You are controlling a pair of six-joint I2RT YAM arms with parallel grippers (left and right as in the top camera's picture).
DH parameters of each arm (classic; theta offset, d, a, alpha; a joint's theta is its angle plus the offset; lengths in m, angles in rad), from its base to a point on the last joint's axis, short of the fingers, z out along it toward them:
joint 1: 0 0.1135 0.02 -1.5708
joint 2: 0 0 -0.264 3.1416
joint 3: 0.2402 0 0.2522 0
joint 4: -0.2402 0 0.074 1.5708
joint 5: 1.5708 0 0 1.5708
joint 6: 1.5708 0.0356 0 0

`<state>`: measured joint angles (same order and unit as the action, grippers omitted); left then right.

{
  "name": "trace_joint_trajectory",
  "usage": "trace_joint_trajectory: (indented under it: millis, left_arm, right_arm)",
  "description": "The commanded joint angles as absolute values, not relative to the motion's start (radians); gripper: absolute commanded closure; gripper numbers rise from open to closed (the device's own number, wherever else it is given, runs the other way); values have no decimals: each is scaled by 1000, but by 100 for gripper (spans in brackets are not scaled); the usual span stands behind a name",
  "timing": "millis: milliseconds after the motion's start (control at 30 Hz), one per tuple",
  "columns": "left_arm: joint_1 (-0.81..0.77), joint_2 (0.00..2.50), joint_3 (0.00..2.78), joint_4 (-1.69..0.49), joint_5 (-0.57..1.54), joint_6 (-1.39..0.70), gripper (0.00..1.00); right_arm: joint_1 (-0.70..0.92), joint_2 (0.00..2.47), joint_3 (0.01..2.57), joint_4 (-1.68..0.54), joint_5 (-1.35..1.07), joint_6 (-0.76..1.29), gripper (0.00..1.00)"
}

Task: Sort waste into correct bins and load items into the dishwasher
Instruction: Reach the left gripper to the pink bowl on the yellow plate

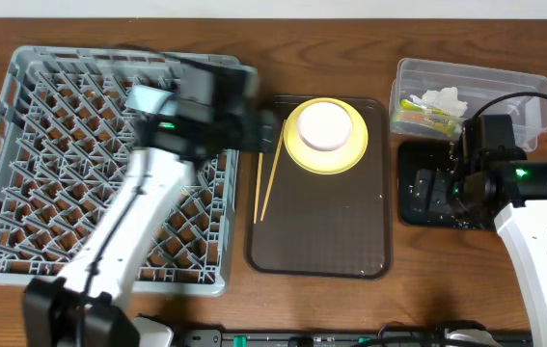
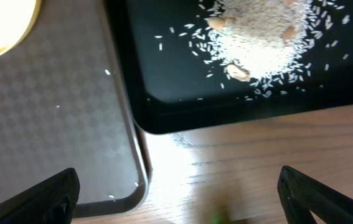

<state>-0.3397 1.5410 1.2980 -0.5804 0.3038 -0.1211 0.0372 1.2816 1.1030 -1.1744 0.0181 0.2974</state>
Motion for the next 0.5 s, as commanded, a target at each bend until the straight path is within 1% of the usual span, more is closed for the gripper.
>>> trace_joint_trajectory:
  millis: [0,133,233,467]
  left_arm:
    - [-492,1608,1300,-517,150,-22,12]
    - [-601,1702,1300,-402,137,84,12]
    - [-653,1784,1300,-313,136,144,12]
    - [-669,1907,1300,-165,137,164,14]
  right_arm:
    - [29,1270,1118,-1178,52,321,1]
    - [29,1270,1118,-1188,52,321,1]
    - [29,1270,1118,-1190,52,321,1]
    - [29,1270,1118,-1200,52,321,1]
